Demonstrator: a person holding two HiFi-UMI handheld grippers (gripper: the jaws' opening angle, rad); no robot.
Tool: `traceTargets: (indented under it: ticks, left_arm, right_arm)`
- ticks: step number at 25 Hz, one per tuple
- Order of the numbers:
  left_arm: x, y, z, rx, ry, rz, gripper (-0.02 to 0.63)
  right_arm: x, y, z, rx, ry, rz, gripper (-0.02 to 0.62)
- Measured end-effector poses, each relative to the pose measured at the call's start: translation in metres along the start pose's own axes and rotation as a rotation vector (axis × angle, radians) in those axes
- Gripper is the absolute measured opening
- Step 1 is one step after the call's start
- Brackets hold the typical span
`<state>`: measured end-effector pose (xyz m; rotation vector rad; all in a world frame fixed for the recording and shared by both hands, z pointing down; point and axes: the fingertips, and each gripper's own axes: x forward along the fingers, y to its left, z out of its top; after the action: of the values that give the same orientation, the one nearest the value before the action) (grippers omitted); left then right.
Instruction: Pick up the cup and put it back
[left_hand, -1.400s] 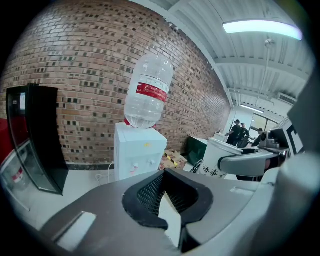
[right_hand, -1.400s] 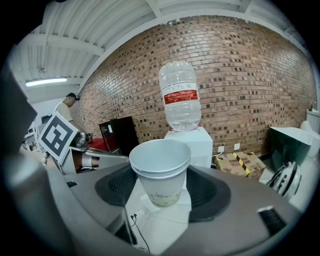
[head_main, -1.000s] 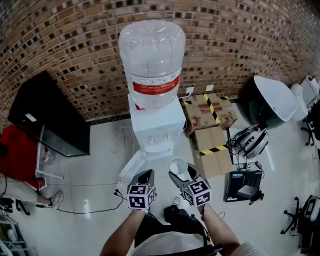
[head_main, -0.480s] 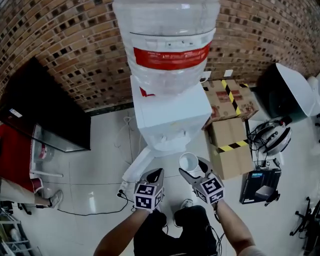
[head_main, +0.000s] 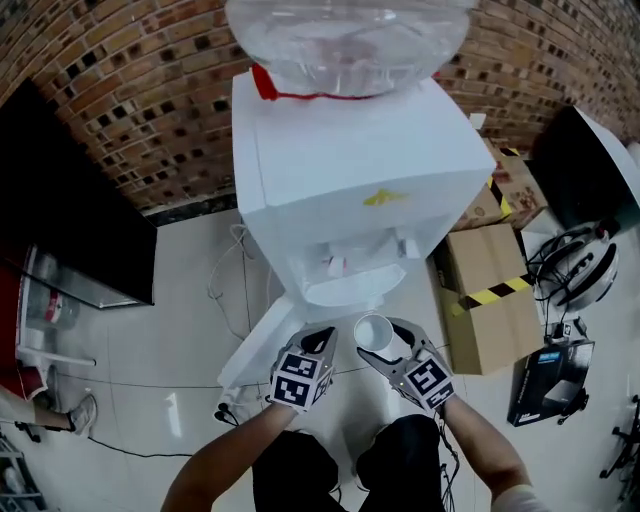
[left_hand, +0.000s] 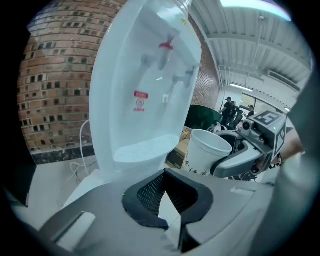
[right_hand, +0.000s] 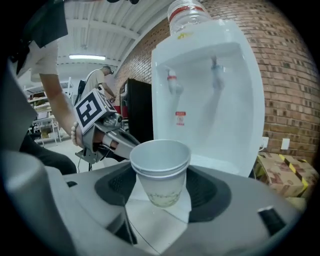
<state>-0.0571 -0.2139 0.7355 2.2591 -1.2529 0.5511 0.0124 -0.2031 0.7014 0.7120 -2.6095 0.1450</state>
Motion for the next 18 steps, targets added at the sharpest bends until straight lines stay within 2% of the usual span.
traceTargets:
  ticks: [5,9,14,18]
  left_arm:
    - [0.064,0.026,-0.055,0.055,0.012,-0.008,0.002]
    - [0.108,0.044,-0.090,0.064,0.027,-0.014,0.002]
    - [0.139,0.065,-0.117,0.071,0.042,0.000,0.002]
    - [0.149,0.082,-0.124,0.034,0.026,0.032,0.002]
  right_arm:
    - [0.060,-0.022,-0.079,-0.039,-0.002,0.006,0.324]
    - [0.108,-0.043,-0.127,-0.025,-0.010,-0.004,0.324]
    - [0.158,-0.065,-0.171,-0.010,0.004,-0.025,0.324]
    - [0.188,-0.083,-0.195,0.034,0.002,-0.065,0.324]
